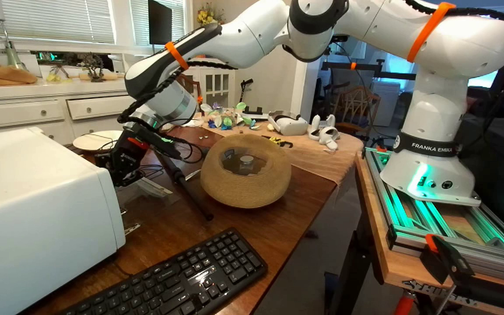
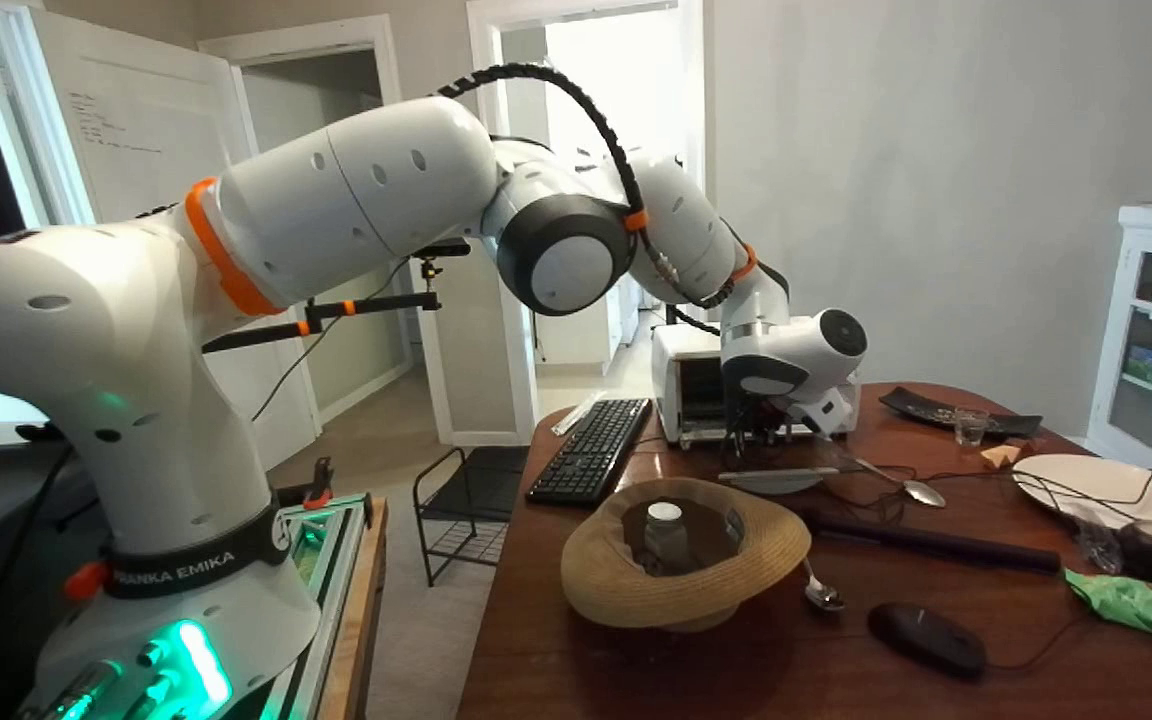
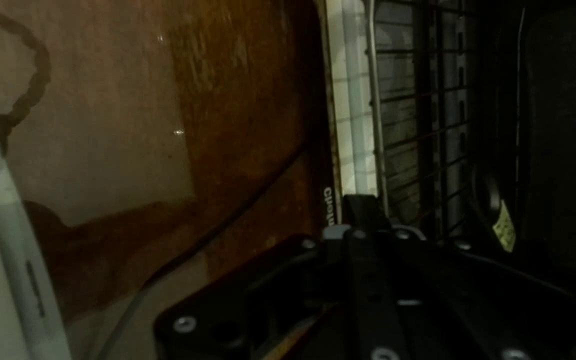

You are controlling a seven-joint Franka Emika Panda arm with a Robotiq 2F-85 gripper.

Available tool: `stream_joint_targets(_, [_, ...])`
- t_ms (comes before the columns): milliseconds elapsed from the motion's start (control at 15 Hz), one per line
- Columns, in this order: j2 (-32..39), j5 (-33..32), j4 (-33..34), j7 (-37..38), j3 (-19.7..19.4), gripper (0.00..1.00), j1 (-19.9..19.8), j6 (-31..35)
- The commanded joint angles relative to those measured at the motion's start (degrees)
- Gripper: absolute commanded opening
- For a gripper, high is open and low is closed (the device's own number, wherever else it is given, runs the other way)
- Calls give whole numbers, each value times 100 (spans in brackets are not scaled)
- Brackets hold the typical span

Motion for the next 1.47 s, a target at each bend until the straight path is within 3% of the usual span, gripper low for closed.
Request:
stream_joint_targets(0, [296, 51, 491, -168, 10, 0, 179, -142])
stream_joint_targets(733, [1069, 17, 1730, -458, 186, 0, 583, -288])
stream_joint_targets(1000, [801, 42, 1338, -422, 108, 0, 377, 74])
stream_joint_targets(1400, [250, 145, 449, -330, 13, 0, -54, 1369])
